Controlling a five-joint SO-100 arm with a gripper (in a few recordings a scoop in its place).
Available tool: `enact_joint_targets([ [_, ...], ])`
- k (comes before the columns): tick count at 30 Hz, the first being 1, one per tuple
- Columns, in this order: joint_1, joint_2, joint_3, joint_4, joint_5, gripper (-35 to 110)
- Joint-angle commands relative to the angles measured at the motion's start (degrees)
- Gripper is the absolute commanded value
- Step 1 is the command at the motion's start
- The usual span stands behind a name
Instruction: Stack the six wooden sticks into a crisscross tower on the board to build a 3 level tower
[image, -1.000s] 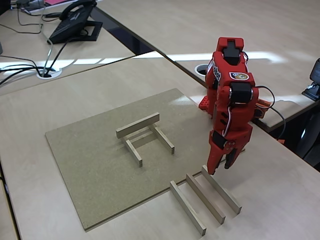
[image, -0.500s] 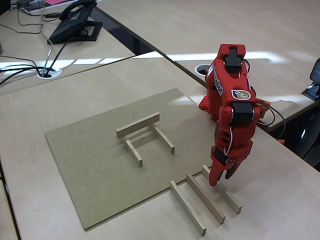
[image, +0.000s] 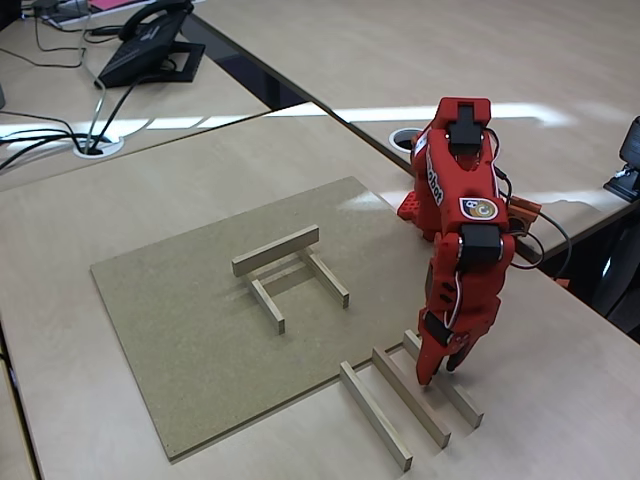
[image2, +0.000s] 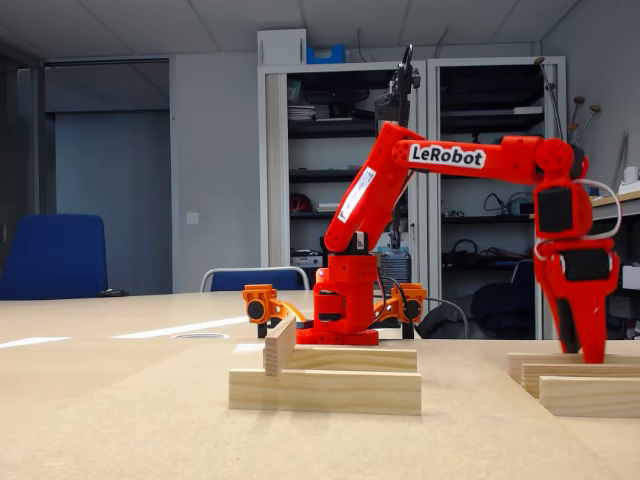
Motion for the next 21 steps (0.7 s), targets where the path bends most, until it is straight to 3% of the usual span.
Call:
enact_joint_targets([
  [1, -0.26, 0.44, -1.85, -0.18, 1.05, 14],
  [7, -0.53, -1.05, -3.96, -0.26, 2.90, 1],
  [14, -0.35, -2.64, -8.26, 2.90, 5.01, 0],
  [21, 0.44, -4.31, -22.32, 18.37, 16.96, 0],
])
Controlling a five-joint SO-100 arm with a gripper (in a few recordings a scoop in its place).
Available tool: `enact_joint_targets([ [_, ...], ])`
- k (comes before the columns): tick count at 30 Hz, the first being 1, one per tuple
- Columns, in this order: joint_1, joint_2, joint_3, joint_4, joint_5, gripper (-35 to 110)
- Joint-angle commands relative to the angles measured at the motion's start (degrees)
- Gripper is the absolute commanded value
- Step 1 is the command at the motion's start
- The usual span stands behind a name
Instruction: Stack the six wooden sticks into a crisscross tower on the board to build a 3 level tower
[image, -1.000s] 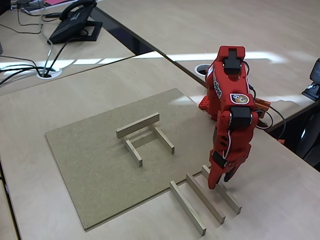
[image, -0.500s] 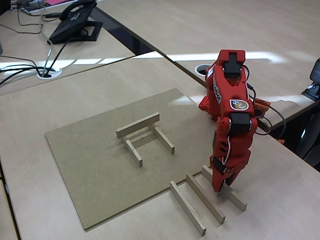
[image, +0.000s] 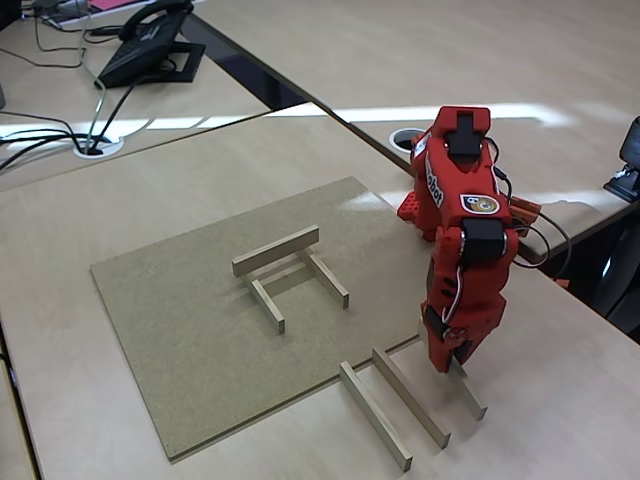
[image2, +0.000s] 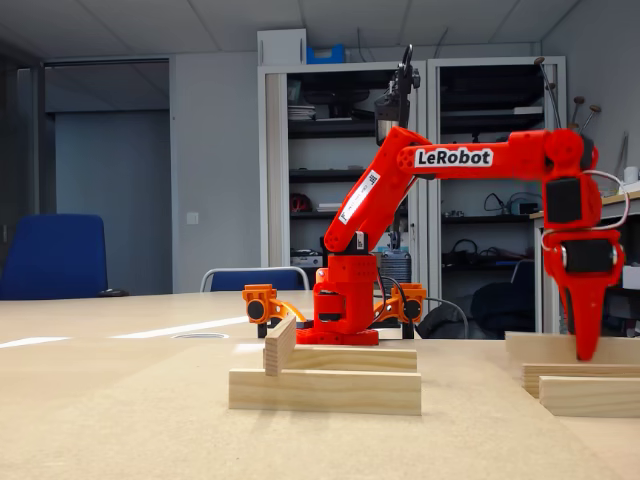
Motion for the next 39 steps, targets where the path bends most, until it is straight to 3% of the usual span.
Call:
enact_joint_targets([
  [1, 0.53, 0.35, -10.28, 10.99, 8.96, 0],
  [8, 7.29, 10.28, -1.85, 13.97, 33.84, 0],
  [11, 12.30, 13.01, -0.97, 13.71, 38.94, 0],
  [26, 33.75, 24.87, 5.36, 12.66, 39.29, 0],
  [39, 37.97, 23.64, 16.17, 3.78, 41.22, 0],
])
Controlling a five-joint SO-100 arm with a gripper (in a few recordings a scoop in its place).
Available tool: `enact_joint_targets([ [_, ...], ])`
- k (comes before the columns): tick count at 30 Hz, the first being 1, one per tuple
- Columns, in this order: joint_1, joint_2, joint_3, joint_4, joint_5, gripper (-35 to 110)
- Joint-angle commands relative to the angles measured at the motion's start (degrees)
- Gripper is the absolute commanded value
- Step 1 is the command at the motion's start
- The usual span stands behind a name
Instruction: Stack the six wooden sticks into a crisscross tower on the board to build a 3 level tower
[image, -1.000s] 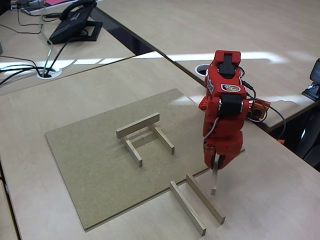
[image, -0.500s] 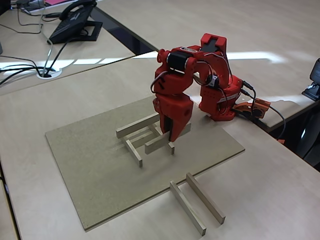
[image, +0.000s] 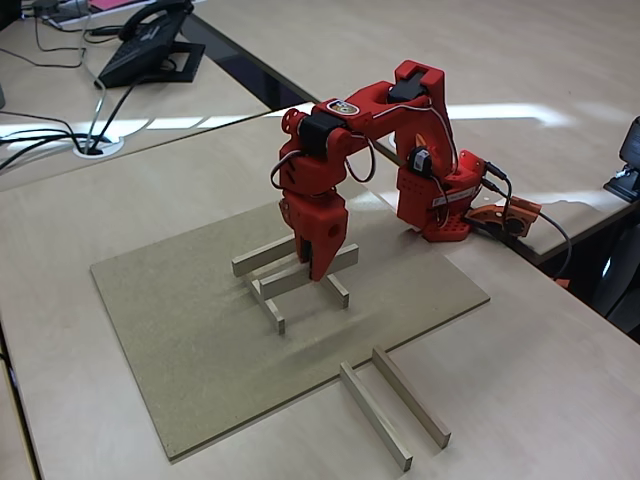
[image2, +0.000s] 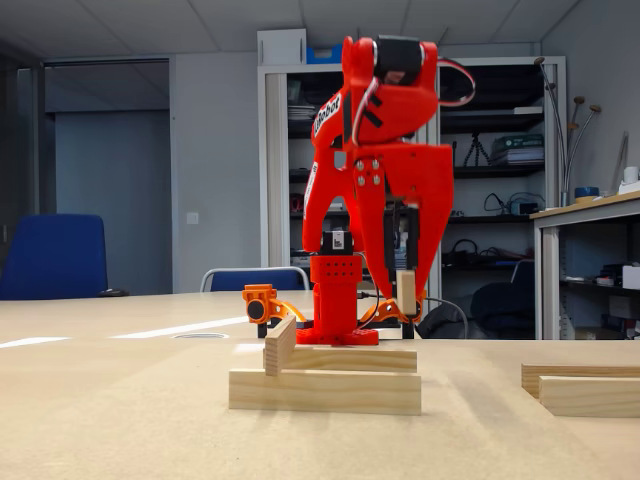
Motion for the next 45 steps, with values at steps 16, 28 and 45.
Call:
enact_joint_targets([
  [16, 1.85, 3.96, 9.49, -8.26, -2.29, 1],
  [28, 2.90, 2.72, 13.62, -14.94, -4.48, 1],
  [45, 1.76, 2.55, 18.11, -21.18, -4.57, 4],
])
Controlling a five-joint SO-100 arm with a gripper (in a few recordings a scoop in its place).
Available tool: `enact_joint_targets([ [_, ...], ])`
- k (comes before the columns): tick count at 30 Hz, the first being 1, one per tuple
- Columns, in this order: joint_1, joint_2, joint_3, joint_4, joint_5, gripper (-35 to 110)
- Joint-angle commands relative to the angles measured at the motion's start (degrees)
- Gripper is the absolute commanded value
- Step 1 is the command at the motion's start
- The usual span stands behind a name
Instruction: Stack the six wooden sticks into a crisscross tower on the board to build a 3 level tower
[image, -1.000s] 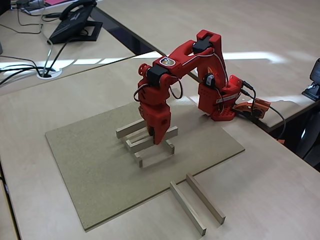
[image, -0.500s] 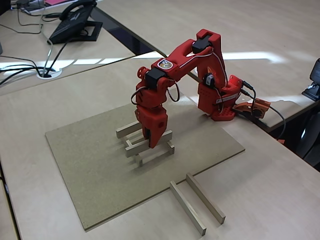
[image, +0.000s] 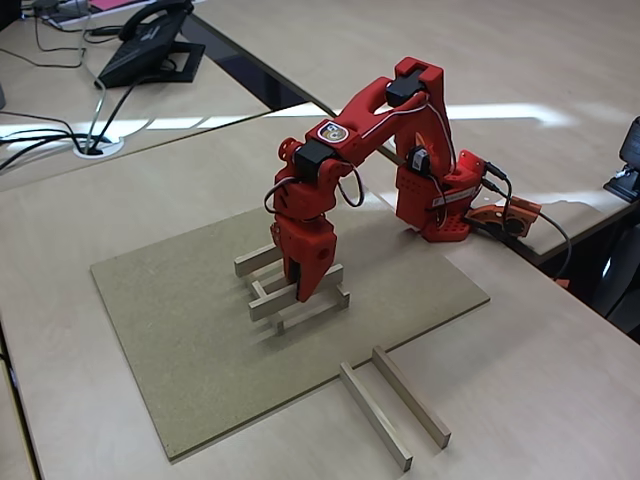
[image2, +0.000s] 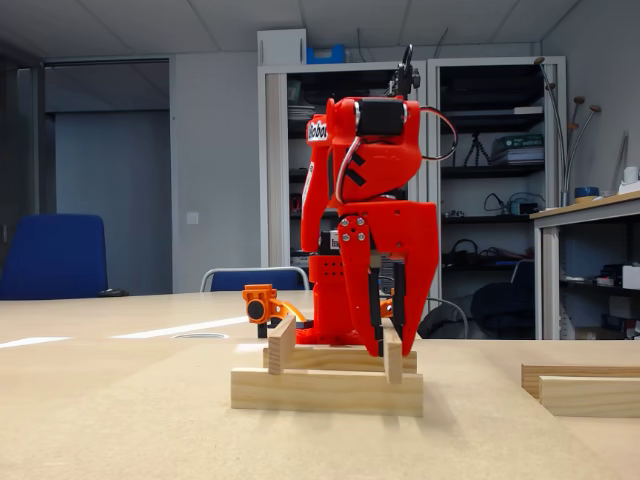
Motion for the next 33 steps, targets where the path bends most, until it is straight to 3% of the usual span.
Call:
enact_joint_targets([
  [1, -1.41, 1.58, 0.88, -0.62, 0.18, 5],
  [18, -1.76, 1.58, 2.46, -5.10, -6.06, 21],
  [33, -1.05, 9.32, 4.66, -7.91, -12.74, 24],
])
